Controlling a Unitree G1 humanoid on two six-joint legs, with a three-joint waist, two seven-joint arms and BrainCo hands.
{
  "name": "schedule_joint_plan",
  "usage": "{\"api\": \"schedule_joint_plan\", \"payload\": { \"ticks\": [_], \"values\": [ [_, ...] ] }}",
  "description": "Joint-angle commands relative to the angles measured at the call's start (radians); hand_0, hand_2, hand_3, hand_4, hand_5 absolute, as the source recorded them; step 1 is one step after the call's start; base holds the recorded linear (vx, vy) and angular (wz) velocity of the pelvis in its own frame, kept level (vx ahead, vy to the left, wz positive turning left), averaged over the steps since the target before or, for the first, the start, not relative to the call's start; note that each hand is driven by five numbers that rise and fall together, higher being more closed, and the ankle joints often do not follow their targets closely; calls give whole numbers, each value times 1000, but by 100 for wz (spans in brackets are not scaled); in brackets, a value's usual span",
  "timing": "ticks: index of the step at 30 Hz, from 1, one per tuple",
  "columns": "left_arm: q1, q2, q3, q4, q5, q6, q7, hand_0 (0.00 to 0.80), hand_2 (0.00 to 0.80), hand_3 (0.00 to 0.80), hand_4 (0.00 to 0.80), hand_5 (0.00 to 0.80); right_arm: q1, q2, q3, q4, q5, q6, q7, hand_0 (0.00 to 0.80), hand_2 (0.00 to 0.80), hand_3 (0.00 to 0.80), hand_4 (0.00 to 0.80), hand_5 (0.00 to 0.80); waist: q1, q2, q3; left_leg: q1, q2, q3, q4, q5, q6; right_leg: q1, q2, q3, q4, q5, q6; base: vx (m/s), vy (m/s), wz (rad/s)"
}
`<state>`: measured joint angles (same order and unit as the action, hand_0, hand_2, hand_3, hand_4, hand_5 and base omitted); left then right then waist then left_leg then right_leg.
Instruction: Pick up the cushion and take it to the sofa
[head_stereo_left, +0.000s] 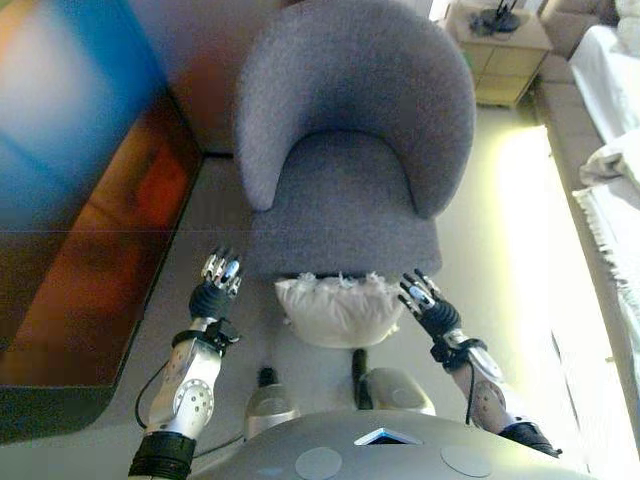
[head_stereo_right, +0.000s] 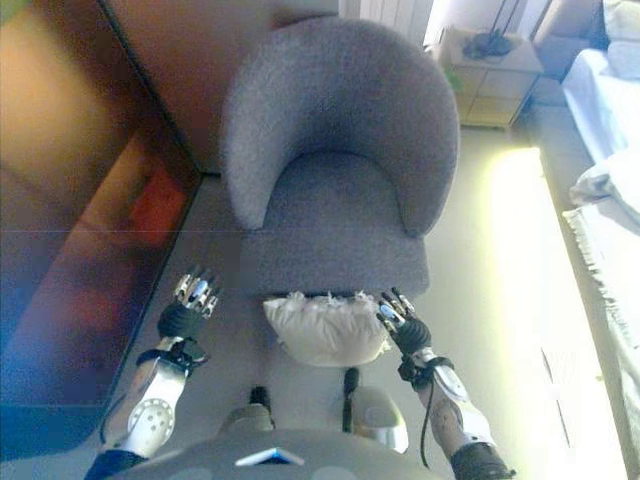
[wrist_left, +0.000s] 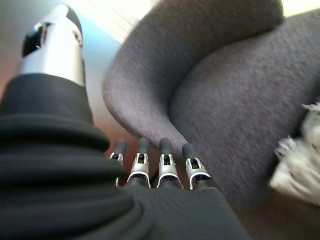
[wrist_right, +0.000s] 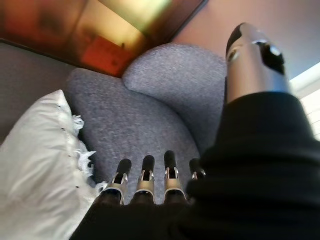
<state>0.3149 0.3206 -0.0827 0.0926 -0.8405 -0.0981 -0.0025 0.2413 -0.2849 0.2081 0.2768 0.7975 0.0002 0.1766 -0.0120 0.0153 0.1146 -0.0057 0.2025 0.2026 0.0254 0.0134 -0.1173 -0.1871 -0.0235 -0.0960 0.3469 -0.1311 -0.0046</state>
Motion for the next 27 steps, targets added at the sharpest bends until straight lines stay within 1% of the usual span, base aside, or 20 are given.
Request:
{"api": "schedule_joint_plan", "payload": {
  "ticks": [1, 4, 5, 7, 9, 11, 12, 14, 16, 18, 20, 23, 25, 26, 27],
  "values": [
    [-7, 16, 30, -40, -6, -63, -32, 0, 0, 0, 0, 0, 0, -1, -23, -81, 0, -42, 25, 0, 0, 0, 0, 0, -49, -26, -31, -91, 55, -63, -31, 130, -21, 224, -32, 20, -267, 38, 64, 74, 57, -26],
    [4, 17, 23, -47, -17, -83, -19, 0, 0, 0, 0, 0, -6, -7, -17, -78, -6, -32, 32, 0, 0, 0, 0, 0, -48, -14, -33, -76, 63, -94, -44, 139, -27, 222, -23, 46, -255, 24, 59, 97, 82, -12],
    [4, 19, 21, -45, -22, -86, -16, 0, 0, 0, 0, 0, -9, -7, -16, -73, -10, -34, 33, 0, 0, 0, 0, 0, -49, -10, -34, -70, 66, -92, -58, 140, -28, 222, -20, 50, -254, 21, 59, 84, 90, -28],
    [-6, 24, 18, -37, -23, -78, -22, 0, 0, 0, 0, 0, -12, -7, -16, -71, -8, -41, 26, 0, 0, 0, 0, 0, -54, -4, -34, -64, 67, -76, -68, 136, -27, 220, -19, 41, -247, 13, 58, 55, 96, -22],
    [-16, 29, 15, -34, -19, -65, -34, 0, 0, 0, 0, 0, -13, -4, -18, -74, -3, -47, 15, 0, 0, 0, 0, 0, -55, -4, -37, -68, 59, -68, -58, 119, -22, 220, -25, 30, -239, 7, 59, 40, 93, 13],
    [-22, 28, 14, -35, -16, -54, -44, 0, 0, 0, 0, 0, -16, 0, -24, -76, -3, -50, 12, 0, 0, 0, 0, 0, -54, -9, -39, -84, 33, -84, -13, 80, -11, 215, -38, 26, -220, -1, 65, 35, 127, 18],
    [-23, 28, 9, -41, -14, -54, -41, 0, 0, 0, 0, 0, -15, 3, -22, -82, -6, -53, 9, 0, 0, 0, 0, 0, -56, -8, -38, -87, 26, -80, 2, 69, -7, 205, -44, 24, -200, -6, 69, 31, 175, 5],
    [-31, 34, -4, -37, -14, -55, -49, 0, 0, 0, 0, 0, -13, 5, -20, -88, 0, -63, -12, 0, 0, 0, 0, 0, -61, -6, -36, -92, 21, -66, 15, 64, -11, 204, -57, 21, -186, -11, 78, 47, 202, 1],
    [-38, 39, -8, -35, -5, -55, -53, 0, 0, 0, 0, 0, -21, 10, -21, -81, 11, -63, -25, 0, 0, 0, 0, 0, -59, -9, -36, -93, -1, -82, 32, 42, 3, 205, -74, 24, -173, -14, 89, 65, 189, 9],
    [-40, 47, -4, -41, 15, -64, -51, 0, 0, 0, 0, 0, -17, 13, -21, -85, 25, -59, -23, 0, 0, 0, 0, 0, -57, -11, -38, -85, -14, -87, 44, 25, 11, 206, -87, 29, -167, -12, 101, 68, 155, 6],
    [-47, 59, -2, -44, 21, -63, -41, 0, 0, 0, 0, 0, -19, 20, -21, -71, 29, -66, -6, 0, 0, 0, 0, 0, -54, -12, -43, -75, -27, -86, 45, 11, 19, 215, -100, 23, -172, -9, 113, 76, 113, 0],
    [-59, 61, -1, -40, 32, -45, -26, 0, 0, 0, 0, 0, -33, 37, -6, -65, 23, -69, -15, 0, 0, 0, 0, 0, -44, -19, -54, -64, -48, -84, 47, -9, 35, 217, -124, 5, -155, 3, 135, 68, 53, -1],
    [-62, 64, 0, -34, 36, -37, -36, 0, 0, 0, 0, 0, -47, 45, 1, -59, 27, -70, -25, 0, 0, 0, 0, 0, -40, -23, -54, -61, -57, -79, 55, -24, 51, 195, -135, 8, -89, 14, 150, 38, 14, 0],
    [-60, 66, 2, -31, 43, -34, -46, 0, 0, 0, 0, 0, -50, 50, 5, -60, 30, -70, -28, 0, 0, 0, 0, 0, -40, -23, -51, -54, -59, -74, 55, -31, 61, 166, -138, 11, -24, 31, 162, 27, -30, -2],
    [-58, 69, 4, -27, 53, -32, -48, 0, 0, 0, 0, 0, -51, 55, 10, -59, 31, -69, -30, 0, 0, 0, 0, 0, -40, -25, -46, -42, -59, -67, 48, -32, 64, 134, -143, 11, 8, 55, 172, 5, -92, -12]
  ]
}}
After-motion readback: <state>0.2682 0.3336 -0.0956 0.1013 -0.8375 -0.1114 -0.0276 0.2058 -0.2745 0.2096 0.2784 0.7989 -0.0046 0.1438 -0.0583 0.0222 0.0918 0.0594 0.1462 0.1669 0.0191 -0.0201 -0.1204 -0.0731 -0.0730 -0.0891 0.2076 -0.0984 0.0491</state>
